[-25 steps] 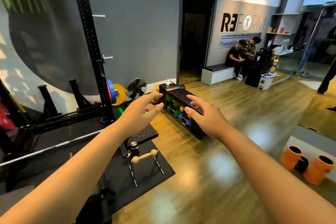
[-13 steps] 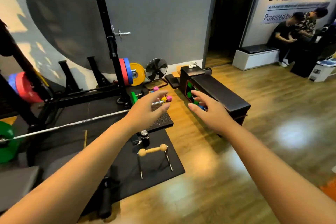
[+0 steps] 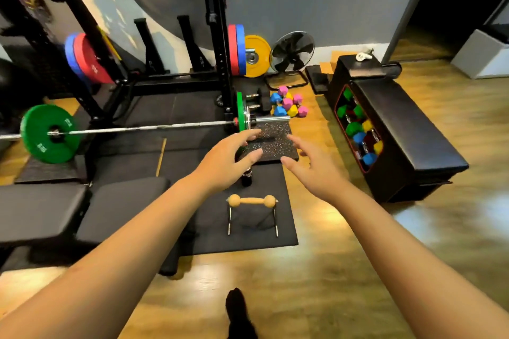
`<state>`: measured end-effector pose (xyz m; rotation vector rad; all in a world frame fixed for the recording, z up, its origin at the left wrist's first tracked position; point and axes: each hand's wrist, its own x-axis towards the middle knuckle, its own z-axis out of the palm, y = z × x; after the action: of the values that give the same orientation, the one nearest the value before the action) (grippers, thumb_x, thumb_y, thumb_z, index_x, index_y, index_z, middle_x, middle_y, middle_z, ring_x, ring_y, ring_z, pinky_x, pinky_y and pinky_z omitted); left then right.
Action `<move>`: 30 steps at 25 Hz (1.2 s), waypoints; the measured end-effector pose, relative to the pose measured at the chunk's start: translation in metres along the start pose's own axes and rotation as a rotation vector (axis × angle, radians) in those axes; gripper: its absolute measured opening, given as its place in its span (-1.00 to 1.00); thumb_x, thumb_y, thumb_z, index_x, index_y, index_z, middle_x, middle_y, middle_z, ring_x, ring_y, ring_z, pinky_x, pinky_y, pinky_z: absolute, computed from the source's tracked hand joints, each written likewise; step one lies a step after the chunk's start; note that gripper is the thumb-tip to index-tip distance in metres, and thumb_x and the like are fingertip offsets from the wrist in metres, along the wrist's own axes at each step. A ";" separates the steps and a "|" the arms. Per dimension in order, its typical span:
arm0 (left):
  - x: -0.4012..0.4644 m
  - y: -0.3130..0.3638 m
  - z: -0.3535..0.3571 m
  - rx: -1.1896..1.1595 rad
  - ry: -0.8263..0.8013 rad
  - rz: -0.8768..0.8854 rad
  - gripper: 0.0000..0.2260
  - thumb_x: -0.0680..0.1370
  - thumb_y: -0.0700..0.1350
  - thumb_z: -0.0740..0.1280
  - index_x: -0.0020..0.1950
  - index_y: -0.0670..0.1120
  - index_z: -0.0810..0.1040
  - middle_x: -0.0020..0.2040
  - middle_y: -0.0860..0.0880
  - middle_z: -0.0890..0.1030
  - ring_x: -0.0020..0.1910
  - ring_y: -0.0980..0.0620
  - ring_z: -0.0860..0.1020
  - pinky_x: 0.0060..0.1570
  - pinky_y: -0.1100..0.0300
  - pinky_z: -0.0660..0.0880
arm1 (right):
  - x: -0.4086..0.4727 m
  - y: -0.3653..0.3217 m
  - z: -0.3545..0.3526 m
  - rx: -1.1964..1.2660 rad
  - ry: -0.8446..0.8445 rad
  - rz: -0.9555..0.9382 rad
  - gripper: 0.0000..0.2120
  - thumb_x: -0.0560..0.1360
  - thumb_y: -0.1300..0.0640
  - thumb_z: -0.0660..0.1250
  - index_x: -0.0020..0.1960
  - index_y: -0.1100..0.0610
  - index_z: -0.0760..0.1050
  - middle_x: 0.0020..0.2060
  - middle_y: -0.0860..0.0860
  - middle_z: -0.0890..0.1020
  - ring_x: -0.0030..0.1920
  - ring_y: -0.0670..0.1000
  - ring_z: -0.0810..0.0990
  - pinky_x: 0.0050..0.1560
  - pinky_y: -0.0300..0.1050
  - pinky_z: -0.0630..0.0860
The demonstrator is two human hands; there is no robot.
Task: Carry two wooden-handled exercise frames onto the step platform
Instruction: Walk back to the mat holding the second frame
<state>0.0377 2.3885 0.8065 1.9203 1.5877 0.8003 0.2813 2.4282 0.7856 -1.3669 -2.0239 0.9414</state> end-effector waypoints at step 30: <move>0.063 -0.576 0.385 -0.256 0.081 -0.819 -0.12 0.50 0.14 0.54 0.68 0.12 0.10 0.56 0.03 0.36 0.48 0.11 0.38 0.45 0.11 0.35 | 0.168 0.541 0.366 0.231 -0.094 0.599 0.17 0.31 -0.32 0.59 0.69 -0.09 0.00 0.66 -0.11 0.18 0.59 -0.23 0.14 0.57 -0.10 0.19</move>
<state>-0.0658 2.5452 0.1370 0.9225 1.9749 0.6668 0.2614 2.6257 0.1409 -1.8578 -1.5146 1.4630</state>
